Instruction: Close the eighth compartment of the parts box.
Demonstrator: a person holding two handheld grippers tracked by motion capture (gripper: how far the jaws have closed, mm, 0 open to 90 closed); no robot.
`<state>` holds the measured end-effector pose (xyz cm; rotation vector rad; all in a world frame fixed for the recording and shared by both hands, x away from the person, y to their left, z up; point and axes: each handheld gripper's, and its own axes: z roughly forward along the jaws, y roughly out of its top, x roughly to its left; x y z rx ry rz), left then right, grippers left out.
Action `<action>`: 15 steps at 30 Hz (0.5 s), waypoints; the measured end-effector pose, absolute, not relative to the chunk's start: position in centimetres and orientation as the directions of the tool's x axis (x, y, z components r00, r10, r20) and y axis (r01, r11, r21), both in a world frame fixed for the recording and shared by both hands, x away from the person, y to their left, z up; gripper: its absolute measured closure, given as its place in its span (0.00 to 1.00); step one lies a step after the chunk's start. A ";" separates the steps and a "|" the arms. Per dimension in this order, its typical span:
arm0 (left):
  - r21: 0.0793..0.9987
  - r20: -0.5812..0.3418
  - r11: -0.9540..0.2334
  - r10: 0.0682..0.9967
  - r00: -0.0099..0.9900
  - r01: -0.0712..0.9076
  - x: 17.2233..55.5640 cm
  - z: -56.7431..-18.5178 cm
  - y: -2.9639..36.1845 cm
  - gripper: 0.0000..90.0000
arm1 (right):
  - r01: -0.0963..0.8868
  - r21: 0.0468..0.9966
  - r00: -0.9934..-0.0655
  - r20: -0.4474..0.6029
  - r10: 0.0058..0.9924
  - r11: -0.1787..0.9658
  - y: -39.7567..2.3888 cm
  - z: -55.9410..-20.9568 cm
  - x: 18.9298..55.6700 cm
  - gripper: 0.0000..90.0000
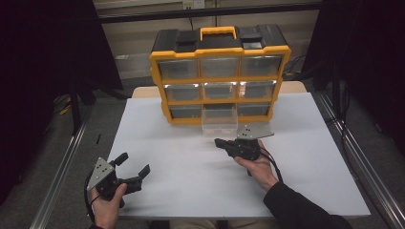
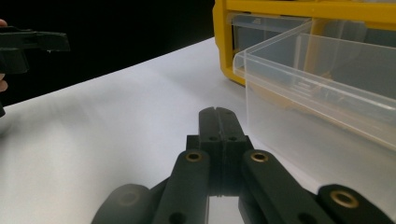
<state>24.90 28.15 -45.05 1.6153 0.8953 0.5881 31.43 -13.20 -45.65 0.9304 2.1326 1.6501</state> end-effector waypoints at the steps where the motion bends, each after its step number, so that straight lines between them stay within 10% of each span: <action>1: 0.968 -0.087 -0.069 0.807 0.584 0.240 24.9 -45.1 28.1 0.04 | 0.309 0.941 -0.750 0.153 0.644 0.136 -13.2 -45.6 31.5 1.00; 15: 0.968 -0.092 -0.063 0.809 0.580 0.241 24.9 -45.1 28.1 0.04 | 0.309 0.942 -0.742 0.153 0.652 0.130 -13.3 -46.5 32.6 1.00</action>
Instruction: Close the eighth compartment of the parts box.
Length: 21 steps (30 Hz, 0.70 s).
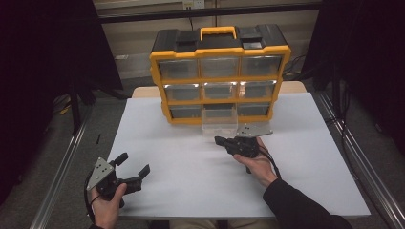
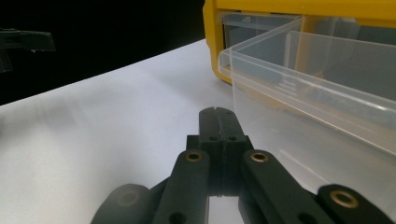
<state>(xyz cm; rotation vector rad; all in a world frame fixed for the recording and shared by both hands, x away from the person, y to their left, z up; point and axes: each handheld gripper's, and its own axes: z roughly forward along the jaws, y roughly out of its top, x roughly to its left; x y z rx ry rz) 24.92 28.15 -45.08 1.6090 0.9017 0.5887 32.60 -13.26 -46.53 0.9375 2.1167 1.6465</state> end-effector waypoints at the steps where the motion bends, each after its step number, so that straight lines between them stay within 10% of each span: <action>1: 0.968 -0.092 -0.063 0.809 0.580 0.241 24.9 -45.1 28.2 0.04 | 0.309 0.942 -0.743 0.154 0.652 0.129 -13.3 -46.6 32.7 1.00; 21: 0.968 -0.087 -0.069 0.808 0.582 0.240 24.9 -45.1 28.2 0.04 | 0.328 0.933 -0.718 0.145 0.680 0.148 -13.5 -47.2 34.2 1.00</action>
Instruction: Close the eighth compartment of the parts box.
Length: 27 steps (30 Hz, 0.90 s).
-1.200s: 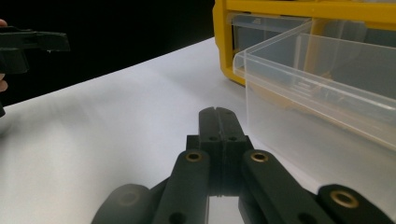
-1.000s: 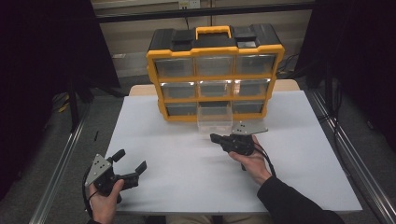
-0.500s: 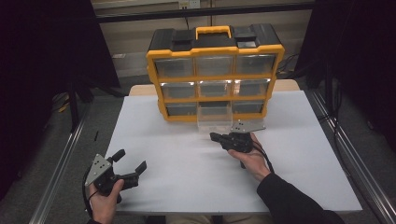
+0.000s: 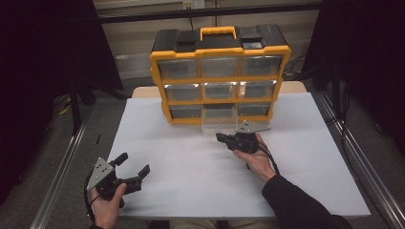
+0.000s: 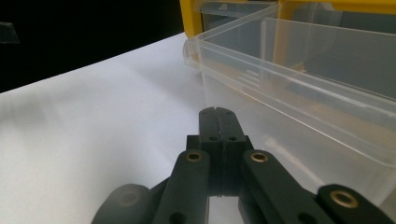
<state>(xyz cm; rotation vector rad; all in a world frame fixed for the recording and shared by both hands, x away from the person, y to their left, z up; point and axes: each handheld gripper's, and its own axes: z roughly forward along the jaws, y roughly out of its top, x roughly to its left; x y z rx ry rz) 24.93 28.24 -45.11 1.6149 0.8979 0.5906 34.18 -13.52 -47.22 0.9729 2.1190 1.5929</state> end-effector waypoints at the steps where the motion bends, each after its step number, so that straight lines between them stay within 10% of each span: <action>1: 0.968 -0.089 -0.068 0.807 0.583 0.241 24.9 -45.1 28.2 0.04 | 0.327 0.933 -0.716 0.142 0.683 0.150 -13.5 -47.2 34.2 1.00; 27: 0.968 -0.091 -0.065 0.806 0.585 0.241 24.9 -45.1 28.2 0.04 | 0.301 0.942 -0.670 0.100 0.736 0.146 -13.6 -47.6 35.1 1.00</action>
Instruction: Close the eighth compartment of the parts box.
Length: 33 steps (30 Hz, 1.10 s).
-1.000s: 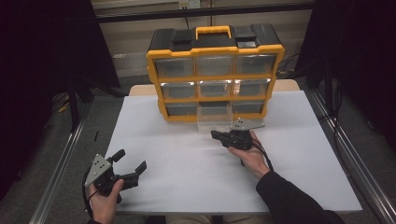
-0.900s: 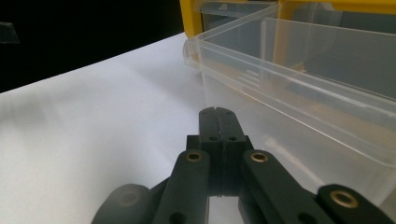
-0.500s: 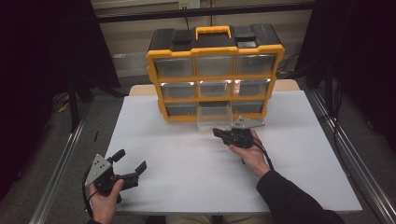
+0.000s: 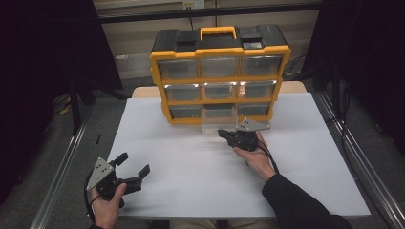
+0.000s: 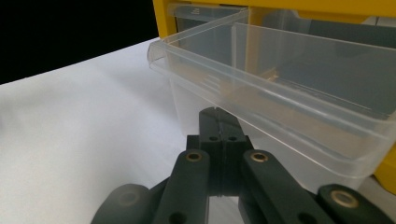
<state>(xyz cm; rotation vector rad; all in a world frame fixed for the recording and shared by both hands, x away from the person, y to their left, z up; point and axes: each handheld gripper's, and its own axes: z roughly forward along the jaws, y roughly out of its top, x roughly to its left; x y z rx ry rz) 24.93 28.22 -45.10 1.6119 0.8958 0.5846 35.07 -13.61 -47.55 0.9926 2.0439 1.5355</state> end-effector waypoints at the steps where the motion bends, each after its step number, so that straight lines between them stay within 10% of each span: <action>1: 0.968 -0.091 -0.065 0.806 0.585 0.241 24.9 -45.1 28.2 0.04 | 0.300 0.943 -0.667 0.098 0.738 0.146 -13.6 -47.6 35.1 1.00; 33: 0.972 -0.105 -0.042 0.800 0.590 0.230 24.9 -45.1 28.2 0.04 | 0.309 0.941 -0.661 0.109 0.742 0.137 -13.4 -47.2 36.0 1.00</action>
